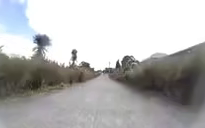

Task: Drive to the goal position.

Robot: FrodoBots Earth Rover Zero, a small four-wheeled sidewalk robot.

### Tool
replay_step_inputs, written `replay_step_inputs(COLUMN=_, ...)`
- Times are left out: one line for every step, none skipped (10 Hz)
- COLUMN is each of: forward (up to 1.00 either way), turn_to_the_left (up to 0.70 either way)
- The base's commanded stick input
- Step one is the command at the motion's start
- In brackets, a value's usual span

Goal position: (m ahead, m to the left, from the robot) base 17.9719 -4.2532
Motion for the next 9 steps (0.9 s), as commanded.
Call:
replay_step_inputs(forward=0.85, turn_to_the_left=0.00)
replay_step_inputs(forward=0.85, turn_to_the_left=0.00)
replay_step_inputs(forward=0.85, turn_to_the_left=0.07)
replay_step_inputs(forward=0.85, turn_to_the_left=0.16)
replay_step_inputs(forward=0.85, turn_to_the_left=0.25)
replay_step_inputs(forward=0.85, turn_to_the_left=0.00)
replay_step_inputs(forward=0.85, turn_to_the_left=0.00)
replay_step_inputs(forward=0.85, turn_to_the_left=0.00)
replay_step_inputs(forward=0.85, turn_to_the_left=0.00)
